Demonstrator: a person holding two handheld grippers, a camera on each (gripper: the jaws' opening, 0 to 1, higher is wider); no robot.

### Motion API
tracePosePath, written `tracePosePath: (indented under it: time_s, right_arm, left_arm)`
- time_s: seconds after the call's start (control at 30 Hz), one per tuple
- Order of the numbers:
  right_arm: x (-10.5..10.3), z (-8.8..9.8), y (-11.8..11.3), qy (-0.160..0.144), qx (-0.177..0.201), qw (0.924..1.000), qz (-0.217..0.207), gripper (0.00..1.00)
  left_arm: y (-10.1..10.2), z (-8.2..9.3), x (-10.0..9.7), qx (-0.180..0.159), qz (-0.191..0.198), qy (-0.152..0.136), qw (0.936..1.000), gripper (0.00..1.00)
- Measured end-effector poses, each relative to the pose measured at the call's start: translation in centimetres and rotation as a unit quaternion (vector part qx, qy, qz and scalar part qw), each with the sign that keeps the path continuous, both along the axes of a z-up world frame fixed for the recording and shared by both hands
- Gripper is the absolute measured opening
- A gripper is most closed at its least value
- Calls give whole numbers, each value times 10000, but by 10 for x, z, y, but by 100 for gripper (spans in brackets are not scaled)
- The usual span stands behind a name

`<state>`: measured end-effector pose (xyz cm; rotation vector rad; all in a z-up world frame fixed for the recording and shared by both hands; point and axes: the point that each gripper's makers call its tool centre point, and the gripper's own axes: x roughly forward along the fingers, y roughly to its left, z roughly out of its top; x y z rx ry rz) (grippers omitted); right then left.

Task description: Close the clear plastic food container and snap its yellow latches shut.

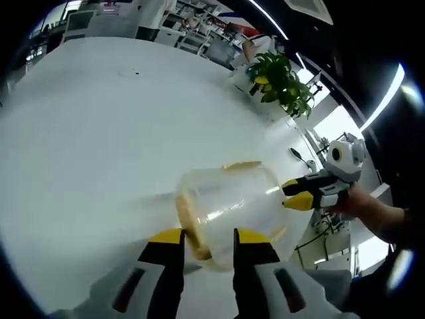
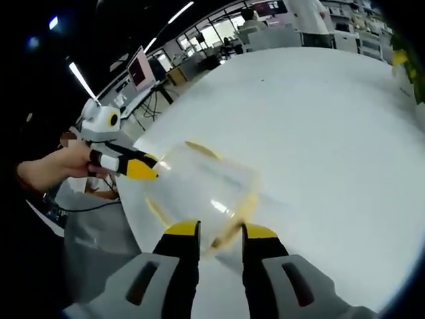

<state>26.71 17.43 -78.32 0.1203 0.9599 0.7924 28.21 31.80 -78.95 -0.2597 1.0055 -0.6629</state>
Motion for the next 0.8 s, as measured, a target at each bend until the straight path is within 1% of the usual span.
tracePosePath:
  time_s: [0.07,0.13,0.17,0.2,0.23,0.27,0.3,0.33,0.37,0.4,0.43,0.47,0.5,0.53,0.57,0.6,0.63,0.7,0.73,0.77,0.8]
  right_arm:
    - [0,2,-1,-20,-32,10000,50,22]
    - [1,2,-1,-30,-118,9998,179,23]
    - [1,3,-3,-161,-277,9986,425,23]
    - [4,4,-3,-306,-403,9972,551,23]
    - [4,6,-3,-526,-590,9931,867,24]
    - [4,7,-2,-677,-735,9883,1152,25]
    - [5,10,-2,-1013,-981,9782,1523,27]
    - [7,10,-1,-1165,-1132,9718,1708,28]
    - [7,10,-2,-1302,-1290,9640,1927,30]
    - [8,11,-1,-1292,-1361,9621,1977,31]
    - [8,11,-1,-1399,-1441,9567,2109,33]
    - [10,12,0,-1445,-1502,9535,2179,34]
    - [9,12,0,-1518,-1554,9486,2300,34]
    - [10,13,2,-1549,-1610,9442,2422,34]
    - [8,13,3,-1559,-1614,9432,2452,33]
    - [8,14,7,-1587,-1606,9413,2511,33]
    - [7,15,9,-1605,-1576,9404,2551,34]
    - [7,19,15,-1636,-1516,9386,2632,35]
    - [8,21,20,-1673,-1466,9373,2683,36]
    - [7,21,22,-1672,-1435,9367,2720,35]
    - [8,21,25,-1662,-1429,9353,2778,34]
  left_arm:
    - [0,2,0,1,-15,-65,10000,22]
    - [-1,4,1,112,-41,-172,9998,22]
    - [-1,4,1,168,-74,-225,9996,22]
    - [-1,6,2,283,-177,-361,9988,23]
    - [-2,8,4,462,-337,-554,9968,23]
    - [-2,9,6,578,-422,-667,9952,24]
    - [-4,10,7,775,-651,-875,9910,24]
    - [-4,12,8,896,-819,-1013,9874,25]
    - [-6,14,9,1128,-1090,-1260,9796,26]
    - [-5,16,11,1266,-1240,-1425,9738,28]
    - [-6,18,12,1475,-1379,-1585,9665,30]
    - [-6,19,13,1587,-1510,-1674,9612,31]
    - [-8,21,13,1732,-1670,-1802,9538,32]
    - [-7,23,13,1838,-1711,-1844,9502,33]
    - [-9,24,13,1918,-1815,-1916,9453,33]
    - [-13,25,13,2015,-2055,-2062,9352,33]
    - [-16,26,12,2078,-2183,-2154,9288,32]
    - [-19,29,13,2301,-2440,-2387,9113,32]
    - [-22,30,13,2397,-2620,-2493,9010,33]
    - [-25,31,11,2442,-2738,-2539,8949,33]
    - [-27,31,11,2463,-2834,-2544,8912,34]
